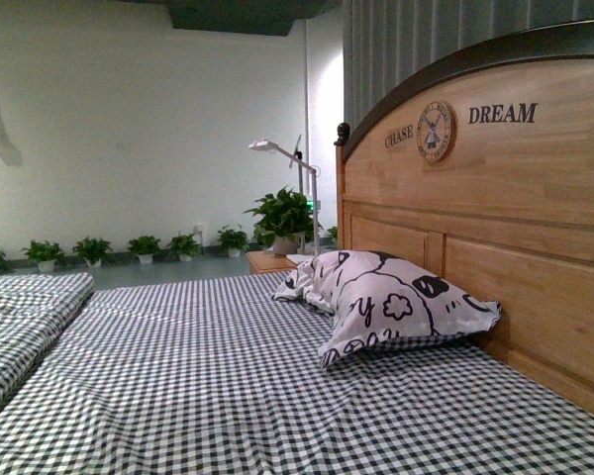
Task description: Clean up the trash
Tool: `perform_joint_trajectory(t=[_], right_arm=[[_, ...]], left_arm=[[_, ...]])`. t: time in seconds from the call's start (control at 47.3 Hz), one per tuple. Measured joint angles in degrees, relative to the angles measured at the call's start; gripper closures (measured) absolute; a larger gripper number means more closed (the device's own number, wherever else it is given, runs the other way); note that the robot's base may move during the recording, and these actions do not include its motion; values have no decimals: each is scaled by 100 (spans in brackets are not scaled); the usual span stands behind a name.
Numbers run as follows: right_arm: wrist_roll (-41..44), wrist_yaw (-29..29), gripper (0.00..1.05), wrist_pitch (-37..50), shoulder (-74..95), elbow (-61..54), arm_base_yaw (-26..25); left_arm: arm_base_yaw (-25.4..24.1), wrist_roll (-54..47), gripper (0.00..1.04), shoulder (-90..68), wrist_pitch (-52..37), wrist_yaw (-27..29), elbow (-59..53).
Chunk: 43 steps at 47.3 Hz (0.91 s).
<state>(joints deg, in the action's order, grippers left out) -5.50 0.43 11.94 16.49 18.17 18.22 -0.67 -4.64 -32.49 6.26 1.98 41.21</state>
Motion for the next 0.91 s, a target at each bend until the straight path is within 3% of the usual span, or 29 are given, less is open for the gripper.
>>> perform_joint_trajectory(t=[0.338, 0.909], right_arm=[[81, 153, 88, 105, -11, -103, 81], [81, 153, 88, 105, -11, -103, 81]], left_arm=[[1620, 153, 79, 669, 289, 1609, -529], [1735, 155, 79, 807, 319, 1762, -643]])
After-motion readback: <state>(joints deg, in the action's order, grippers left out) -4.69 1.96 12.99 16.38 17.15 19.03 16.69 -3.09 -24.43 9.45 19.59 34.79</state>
